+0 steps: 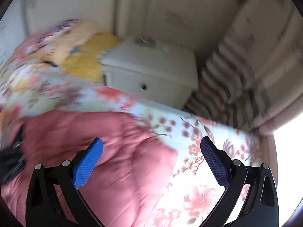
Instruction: Fold large clothes
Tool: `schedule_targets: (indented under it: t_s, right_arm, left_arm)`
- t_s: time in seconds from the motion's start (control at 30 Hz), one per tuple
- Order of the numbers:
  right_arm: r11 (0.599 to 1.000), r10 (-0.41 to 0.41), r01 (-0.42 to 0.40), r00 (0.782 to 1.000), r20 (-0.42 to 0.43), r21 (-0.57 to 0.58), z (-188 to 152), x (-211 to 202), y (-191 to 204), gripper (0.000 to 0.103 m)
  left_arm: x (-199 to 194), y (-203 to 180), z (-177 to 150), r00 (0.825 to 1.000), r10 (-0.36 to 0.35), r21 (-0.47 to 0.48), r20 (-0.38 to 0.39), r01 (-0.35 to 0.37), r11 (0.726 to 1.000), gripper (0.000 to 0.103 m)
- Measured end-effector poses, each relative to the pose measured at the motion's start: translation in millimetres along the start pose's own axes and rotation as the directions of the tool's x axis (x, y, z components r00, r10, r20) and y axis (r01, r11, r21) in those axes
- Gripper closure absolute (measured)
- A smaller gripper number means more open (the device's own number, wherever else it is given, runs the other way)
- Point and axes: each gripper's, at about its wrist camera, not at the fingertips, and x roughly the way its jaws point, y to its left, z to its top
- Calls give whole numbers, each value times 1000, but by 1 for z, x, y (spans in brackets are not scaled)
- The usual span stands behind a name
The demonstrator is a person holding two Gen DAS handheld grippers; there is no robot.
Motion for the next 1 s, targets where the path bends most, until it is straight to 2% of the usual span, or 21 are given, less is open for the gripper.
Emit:
schedule_targets:
  t_s: [0.07, 0.1, 0.13, 0.23, 0.33, 0.4, 0.43, 0.47, 0.53, 0.57, 0.63, 0.77, 0.9, 0.97, 1.0]
  right_arm:
    - [995, 17, -17, 1000, -7, -94, -15, -10, 24, 5]
    - [987, -8, 2, 999, -34, -159, -27, -3, 39, 5]
    - [985, -36, 27, 998, -47, -169, -34, 2, 43, 5]
    - [997, -19, 17, 1000, -16, -70, -48, -33, 34, 5]
    - [998, 34, -30, 996, 78, -50, -71, -90, 42, 5]
    - [996, 72, -65, 991, 116, -67, -92, -115, 61, 5]
    - [995, 66, -55, 990, 128, -84, -102, -120, 70, 5]
    - [994, 20, -6, 991, 129, -107, -117, -116, 85, 5]
    - [984, -74, 84, 995, 66, -158, -137, -87, 106, 5]
    - [985, -90, 97, 994, 54, -143, -143, -76, 109, 5]
    - [981, -114, 124, 990, 78, -149, -143, -89, 115, 5]
    - [992, -18, 42, 980, 199, -119, -136, -138, 123, 5]
    - [986, -17, 44, 986, 167, -163, -134, -107, 163, 5]
    - [985, 12, 21, 982, 189, -171, -136, -100, 182, 5]
    - [981, -1, 38, 981, 192, -190, -138, -98, 190, 5]
  left_arm:
    - [1, 2, -1, 1000, -13, -9, -1, 13, 1000, 2]
    - [2, 2, -1, 1000, -17, -11, -2, 17, 1000, 2]
    - [3, 3, -1, 1000, -25, -13, -6, 25, 1000, 2]
    - [3, 2, 0, 1000, -26, -5, -7, 26, 1000, 2]
    - [5, 3, 0, 999, -36, -13, -17, 35, 999, 2]
    - [6, 3, 1, 999, -42, -13, -23, 42, 999, 2]
    - [7, 3, 1, 999, -43, -12, -23, 43, 999, 2]
    - [7, 3, 1, 999, -45, -11, -23, 45, 999, 2]
    - [8, 5, 2, 998, -54, -14, -24, 54, 998, 2]
    - [9, 5, 2, 997, -66, -16, -27, 66, 998, 2]
    - [11, 5, 2, 997, -68, -11, -30, 67, 998, 2]
    - [12, 6, 3, 996, -79, -15, -37, 79, 997, 2]
    - [12, 6, 4, 996, -79, -7, -36, 79, 997, 2]
    - [12, 7, 4, 996, -85, -9, -31, 84, 996, 2]
    - [12, 8, 4, 996, -86, -10, -28, 85, 996, 2]
